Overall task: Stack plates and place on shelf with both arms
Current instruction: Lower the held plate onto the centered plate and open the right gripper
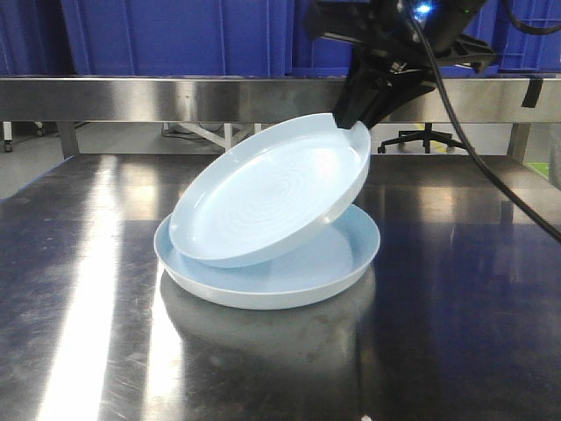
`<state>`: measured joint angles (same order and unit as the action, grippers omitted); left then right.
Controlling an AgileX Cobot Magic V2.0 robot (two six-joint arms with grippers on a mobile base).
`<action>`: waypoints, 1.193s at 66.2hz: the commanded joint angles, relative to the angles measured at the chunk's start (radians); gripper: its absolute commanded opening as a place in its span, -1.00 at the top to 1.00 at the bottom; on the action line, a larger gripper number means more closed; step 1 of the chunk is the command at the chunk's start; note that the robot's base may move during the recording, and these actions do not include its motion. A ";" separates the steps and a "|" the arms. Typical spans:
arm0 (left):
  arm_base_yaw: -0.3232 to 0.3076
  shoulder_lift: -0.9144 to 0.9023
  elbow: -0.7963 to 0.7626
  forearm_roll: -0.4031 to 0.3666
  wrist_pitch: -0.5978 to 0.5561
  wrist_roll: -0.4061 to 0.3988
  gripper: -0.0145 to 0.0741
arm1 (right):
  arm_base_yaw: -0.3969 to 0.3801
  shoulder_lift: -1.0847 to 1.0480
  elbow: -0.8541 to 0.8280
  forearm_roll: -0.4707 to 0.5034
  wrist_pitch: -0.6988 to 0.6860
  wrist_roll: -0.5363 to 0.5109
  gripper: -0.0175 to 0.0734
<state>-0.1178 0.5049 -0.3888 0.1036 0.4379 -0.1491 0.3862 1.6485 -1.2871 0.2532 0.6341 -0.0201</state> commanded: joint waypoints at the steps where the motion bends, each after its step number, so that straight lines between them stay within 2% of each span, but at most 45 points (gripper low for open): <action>1: -0.008 0.004 -0.030 -0.004 -0.083 -0.010 0.48 | 0.002 -0.038 -0.041 0.015 -0.060 -0.006 0.49; 42: -0.008 0.004 -0.030 -0.004 -0.083 -0.010 0.48 | 0.014 -0.030 -0.041 0.015 -0.032 -0.006 0.47; 48: -0.008 0.004 -0.030 -0.004 -0.083 -0.010 0.48 | 0.014 -0.025 -0.041 0.015 -0.006 -0.007 0.30; 58: -0.008 0.004 -0.030 -0.004 -0.083 -0.010 0.48 | 0.014 -0.009 -0.041 0.015 0.018 -0.007 -0.24; 61: -0.008 0.004 -0.030 -0.004 -0.083 -0.010 0.48 | 0.014 -0.005 -0.041 0.015 0.022 -0.007 -0.33; 79: -0.008 0.004 -0.030 -0.004 -0.083 -0.010 0.48 | 0.014 0.006 -0.040 0.015 0.034 -0.007 -0.34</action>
<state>-0.1178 0.5049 -0.3888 0.1036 0.4379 -0.1491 0.3985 1.6984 -1.2894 0.2547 0.6970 -0.0201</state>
